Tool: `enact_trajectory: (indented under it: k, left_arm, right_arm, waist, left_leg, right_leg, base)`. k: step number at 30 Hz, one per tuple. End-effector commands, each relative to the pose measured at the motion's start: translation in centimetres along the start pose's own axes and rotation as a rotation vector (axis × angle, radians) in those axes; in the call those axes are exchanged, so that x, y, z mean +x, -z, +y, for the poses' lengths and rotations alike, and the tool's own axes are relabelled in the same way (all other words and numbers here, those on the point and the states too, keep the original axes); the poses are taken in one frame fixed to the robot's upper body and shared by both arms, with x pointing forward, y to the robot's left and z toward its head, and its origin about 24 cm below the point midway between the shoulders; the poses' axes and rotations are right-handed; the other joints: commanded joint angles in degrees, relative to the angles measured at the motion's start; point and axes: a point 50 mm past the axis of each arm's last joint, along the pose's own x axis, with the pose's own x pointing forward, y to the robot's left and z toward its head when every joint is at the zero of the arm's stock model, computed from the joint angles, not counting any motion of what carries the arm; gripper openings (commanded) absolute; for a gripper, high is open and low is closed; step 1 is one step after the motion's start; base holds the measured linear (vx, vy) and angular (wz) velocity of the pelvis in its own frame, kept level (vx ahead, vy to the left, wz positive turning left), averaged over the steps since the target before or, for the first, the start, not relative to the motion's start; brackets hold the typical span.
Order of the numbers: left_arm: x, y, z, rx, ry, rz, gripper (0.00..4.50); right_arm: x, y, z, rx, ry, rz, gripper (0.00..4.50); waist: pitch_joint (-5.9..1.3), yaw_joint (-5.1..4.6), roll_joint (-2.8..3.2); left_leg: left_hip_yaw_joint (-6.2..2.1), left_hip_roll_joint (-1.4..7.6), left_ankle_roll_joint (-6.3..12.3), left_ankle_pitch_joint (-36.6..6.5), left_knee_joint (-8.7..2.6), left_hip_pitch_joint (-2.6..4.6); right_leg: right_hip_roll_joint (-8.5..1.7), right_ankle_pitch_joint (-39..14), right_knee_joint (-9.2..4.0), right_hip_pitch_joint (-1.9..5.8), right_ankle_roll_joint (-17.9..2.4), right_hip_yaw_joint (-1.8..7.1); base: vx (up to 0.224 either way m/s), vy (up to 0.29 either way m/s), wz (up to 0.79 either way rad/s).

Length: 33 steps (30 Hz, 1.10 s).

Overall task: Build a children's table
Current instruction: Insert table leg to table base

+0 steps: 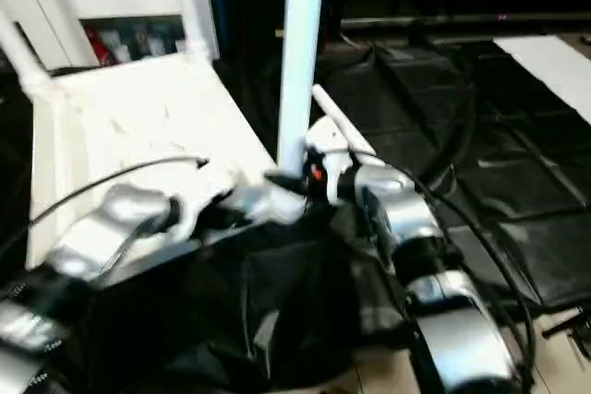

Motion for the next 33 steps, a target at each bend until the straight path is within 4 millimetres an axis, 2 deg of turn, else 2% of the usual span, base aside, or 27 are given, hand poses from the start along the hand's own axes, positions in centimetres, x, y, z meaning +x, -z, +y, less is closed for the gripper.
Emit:
enact_trajectory:
  k: [1, 3, 5, 6, 7, 11, 14, 18, 20, 21, 23, 24, 25, 26, 27, 28, 29, 30, 31, 33]
  left_arm:
    - [-0.6, -2.6, -0.2, 0.129, 0.050, -0.096, 0.00]
    - [-1.0, -2.3, 0.1, 0.127, 0.035, -0.080, 0.00]
    - [-1.1, -2.2, 0.2, 0.126, 0.031, -0.078, 0.00]
    - [-1.1, -2.1, 0.3, 0.125, 0.019, -0.072, 0.00]
    - [-1.1, -2.1, 0.3, 0.123, 0.013, -0.072, 0.00]
    - [-1.1, -2.0, 0.3, 0.119, 0.011, -0.080, 0.00]
    - [-1.0, -2.0, 0.2, 0.115, 0.012, -0.083, 0.00]
    - [-0.6, -2.2, 0.3, 0.080, -0.007, -0.100, 0.00]
    - [-0.3, -2.5, 0.5, 0.060, -0.031, -0.107, 0.00]
    - [-0.3, -2.5, 0.5, 0.060, -0.031, -0.107, 0.00]
    - [0.7, -3.1, 1.3, 0.000, -0.132, -0.101, 0.00]
    - [0.7, -3.1, 1.3, 0.000, -0.133, -0.101, 0.00]
    - [1.5, -3.7, 1.8, -0.041, -0.198, -0.101, 0.00]
    - [1.5, -3.7, 1.8, -0.041, -0.198, -0.101, 0.00]
    - [1.8, -3.9, 1.9, -0.056, -0.218, -0.100, 0.00]
    - [2.3, -4.2, 2.1, -0.092, -0.248, -0.095, 0.00]
    - [3.1, -4.6, 2.1, -0.128, -0.276, -0.087, 0.00]
    - [3.5, -4.8, 2.1, -0.147, -0.290, -0.082, 0.00]
    - [4.1, -5.2, 2.0, -0.169, -0.306, -0.082, 0.00]
    - [4.8, -5.8, 1.8, -0.187, -0.317, -0.086, 0.00]
  right_arm:
    - [0.6, 5.0, 2.5, 0.172, -0.140, 0.174, 1.89]
    - [0.6, 4.9, 2.9, 0.163, -0.170, 0.177, 1.89]
    - [0.6, 5.0, 2.9, 0.160, -0.171, 0.179, 1.89]
    - [0.7, 5.0, 3.0, 0.154, -0.173, 0.179, 1.89]
    - [0.8, 5.0, 3.0, 0.154, -0.172, 0.180, 1.89]
    - [0.8, 5.1, 3.3, 0.157, -0.175, 0.184, 1.89]
    - [0.9, 5.1, 3.2, 0.152, -0.147, 0.185, 1.89]
    - [1.8, 5.2, 1.8, 0.149, 0.069, 0.171, 1.89]
    - [2.1, 5.2, 1.3, 0.154, 0.155, 0.170, 1.89]
    - [2.1, 5.2, 1.3, 0.154, 0.155, 0.170, 1.89]
    - [2.7, 5.4, 0.7, 0.196, 0.307, 0.174, 1.89]
    - [2.7, 5.4, 0.7, 0.197, 0.307, 0.174, 1.89]
    - [3.1, 5.7, 0.6, 0.247, 0.392, 0.182, 1.89]
    - [3.1, 5.7, 0.6, 0.247, 0.392, 0.182, 1.89]
    - [3.3, 5.9, 0.6, 0.263, 0.420, 0.188, 1.89]
    - [3.7, 6.0, 0.5, 0.288, 0.462, 0.197, 1.89]
    - [4.1, 6.2, 0.5, 0.311, 0.515, 0.207, 1.89]
    - [4.3, 6.3, 0.5, 0.322, 0.543, 0.212, 1.89]
    - [4.7, 6.3, 0.5, 0.343, 0.571, 0.218, 1.89]
    - [5.3, 6.1, 0.6, 0.362, 0.587, 0.215, 1.89]
  waist:
    - [-3.40, 0.14, 0.40]
    - [-3.32, 0.48, 0.28]
    - [-3.39, 0.71, 0.24]
    - [-3.38, 0.85, -0.13]
    - [-3.39, 0.91, -0.01]
    - [-3.54, 0.92, -0.25]
    - [-3.62, 1.02, -0.34]
    - [-3.27, 0.77, -0.30]
    - [-3.03, 0.20, -0.40]
    - [-2.99, 0.14, -0.35]
    - [-2.77, -0.53, -0.50]
    - [-2.77, -0.59, -0.54]
    - [-2.80, -0.81, -0.54]
    - [-2.80, -0.81, -0.54]
    - [-2.83, -0.83, -0.69]
    - [-2.93, -0.81, -0.69]
    - [-2.89, -1.06, -0.53]
    - [-2.94, -0.97, -0.61]
    - [-2.97, -1.11, -0.44]
    - [-3.07, -1.09, -0.58]
  left_leg:
    - [0.76, 1.15, 3.95, -9.05, -3.80, -0.82]
    - [0.78, 1.22, 3.17, -9.85, -3.94, -0.73]
    - [0.89, 1.22, 2.69, -9.23, -3.94, -0.64]
    - [0.90, 1.21, 2.52, -8.76, -3.96, -0.77]
    - [0.93, 1.23, 2.39, -8.68, -3.97, -0.67]
    - [0.98, 1.14, 2.25, -7.27, -3.85, -0.79]
    - [1.04, 1.05, 2.45, -6.53, -3.73, -0.79]
    - [1.03, 0.97, 1.30, -8.86, -4.01, -0.87]
    - [0.78, 0.83, -0.05, -11.65, -4.24, -0.86]
    - [0.76, 0.79, -0.19, -12.41, -4.26, -0.64]
    - [0.75, 0.57, -0.37, -14.23, -4.15, -0.25]
    - [0.73, 0.50, -0.43, -14.41, -4.13, -0.18]
    - [0.68, 0.39, -0.33, -14.48, -4.10, -0.40]
    - [0.68, 0.39, -0.33, -14.48, -4.10, -0.40]
    - [0.58, 0.30, -0.35, -14.58, -4.06, -0.35]
    - [0.49, 0.27, -0.05, -14.19, -4.11, -0.72]
    - [0.67, 0.28, -0.26, -14.29, -3.99, -0.25]
    - [0.60, 0.28, -0.28, -14.50, -3.92, -0.14]
    - [0.63, 0.13, -0.14, -14.21, -3.95, -0.39]
    - [0.56, 0.17, 0.36, -13.99, -3.94, -0.53]
  right_leg:
    - [-2.37, -11.93, -4.19, 3.65, -11.93, 3.83]
    - [-2.42, -14.00, -4.36, 3.66, -10.91, 3.98]
    - [-2.43, -14.24, -4.28, 3.51, -10.85, 4.15]
    - [-2.46, -14.35, -4.13, 3.58, -10.77, 4.32]
    - [-2.43, -14.39, -4.15, 3.49, -10.73, 4.41]
    - [-2.28, -11.09, -3.76, 3.64, -11.25, 4.67]
    - [-2.31, -10.84, -3.73, 3.74, -11.24, 4.71]
    - [-2.42, -15.62, -4.27, 3.57, -9.98, 4.70]
    - [-2.40, -22.23, -4.91, 3.48, -7.61, 4.65]
    - [-2.42, -23.86, -5.21, 3.35, -7.06, 4.64]
    - [-2.14, -28.04, -5.90, 2.82, -5.73, 4.68]
    - [-2.08, -28.93, -5.98, 2.79, -5.32, 4.65]
    - [-2.09, -29.98, -6.03, 2.83, -4.66, 4.62]
    - [-2.09, -29.98, -6.03, 2.83, -4.66, 4.62]
    - [-2.00, -30.98, -6.28, 2.79, -3.79, 4.44]
    - [-2.10, -30.66, -6.37, 2.98, -3.43, 4.38]
    - [-1.90, -30.10, -6.41, 2.44, -3.87, 4.43]
    - [-1.97, -30.13, -6.49, 2.45, -4.01, 4.34]
    - [-1.94, -29.76, -6.39, 2.64, -4.15, 4.34]
    - [-1.92, -28.38, -6.36, 2.74, -4.29, 4.29]
  base:
    - [0.000, 0.000, 0.00]
    - [0.000, 0.000, 0.00]
    - [0.000, 0.000, 0.00]
    - [0.000, 0.000, 0.00]
    - [0.000, 0.000, 0.00]
    - [0.000, 0.000, 0.00]
    - [0.000, 0.000, 0.00]
    - [0.000, 0.000, 0.00]
    - [0.000, 0.000, 0.00]
    - [0.000, 0.000, 0.00]
    - [0.000, 0.000, 0.00]
    - [0.000, 0.000, 0.00]
    - [0.000, 0.000, 0.00]
    - [0.000, 0.000, 0.00]
    - [0.000, 0.000, 0.00]
    - [0.000, 0.000, 0.00]
    - [0.000, 0.000, 0.00]
    - [0.000, 0.000, 0.00]
    - [0.000, 0.000, 0.00]
    - [0.000, 0.000, 0.00]
